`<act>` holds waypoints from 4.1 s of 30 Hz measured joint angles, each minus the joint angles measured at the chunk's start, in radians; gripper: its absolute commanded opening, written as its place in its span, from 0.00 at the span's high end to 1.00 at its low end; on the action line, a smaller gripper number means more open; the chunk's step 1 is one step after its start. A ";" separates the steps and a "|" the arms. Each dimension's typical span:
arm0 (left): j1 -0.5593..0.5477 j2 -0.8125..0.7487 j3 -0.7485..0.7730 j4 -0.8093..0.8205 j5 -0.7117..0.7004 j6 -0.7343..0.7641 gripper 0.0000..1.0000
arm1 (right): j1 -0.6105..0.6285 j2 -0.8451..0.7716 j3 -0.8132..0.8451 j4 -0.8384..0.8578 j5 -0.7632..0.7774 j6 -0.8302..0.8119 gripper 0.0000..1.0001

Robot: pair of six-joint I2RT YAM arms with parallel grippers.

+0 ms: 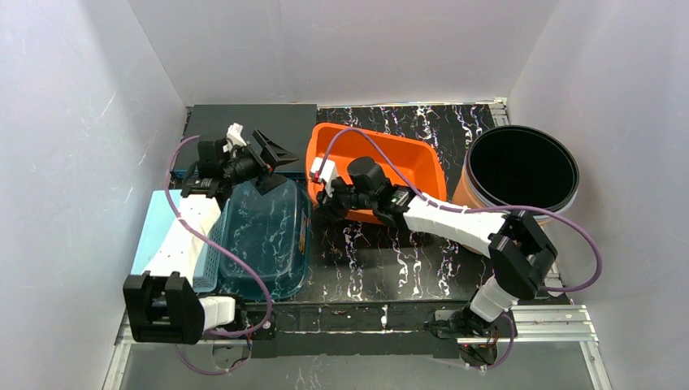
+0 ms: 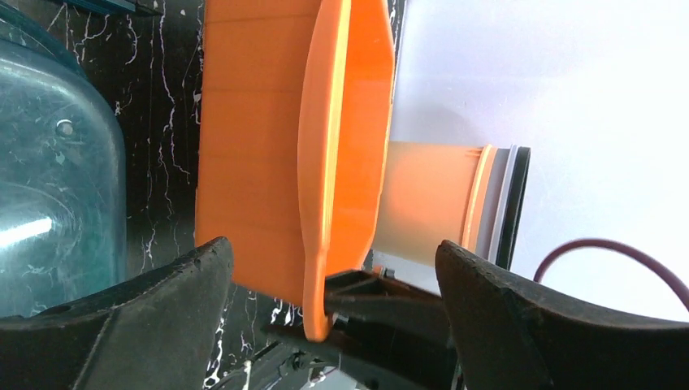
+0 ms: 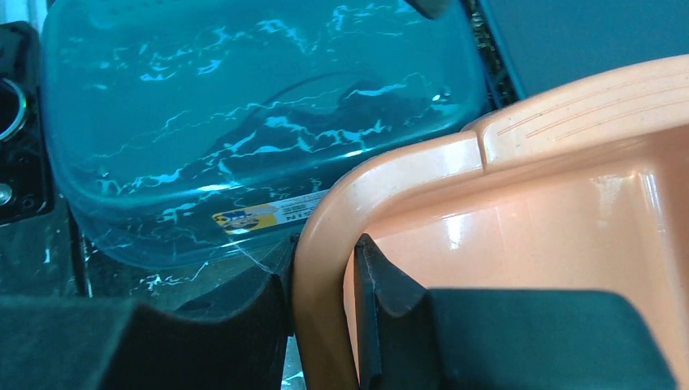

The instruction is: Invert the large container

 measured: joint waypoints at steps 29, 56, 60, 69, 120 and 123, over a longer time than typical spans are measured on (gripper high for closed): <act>-0.058 0.294 0.045 0.229 0.200 -0.045 0.75 | 0.055 -0.011 -0.007 0.002 -0.028 -0.001 0.94; -0.092 0.195 0.169 0.140 0.193 0.096 1.00 | 0.060 -0.353 -0.022 -0.017 0.215 0.214 0.13; -0.135 0.182 0.230 0.059 0.161 0.179 1.00 | 0.060 -0.382 0.048 -0.117 0.351 0.264 0.13; -0.217 0.106 0.332 -0.111 0.043 0.363 1.00 | 0.060 -0.367 0.275 -0.364 0.611 0.357 0.12; -1.176 -0.113 0.434 -0.266 -0.982 1.108 1.00 | -0.460 -0.104 0.723 -0.817 0.386 0.631 0.07; -1.251 -0.112 0.418 -0.261 -1.053 1.138 1.00 | -0.460 -0.097 0.723 -0.818 0.379 0.626 0.07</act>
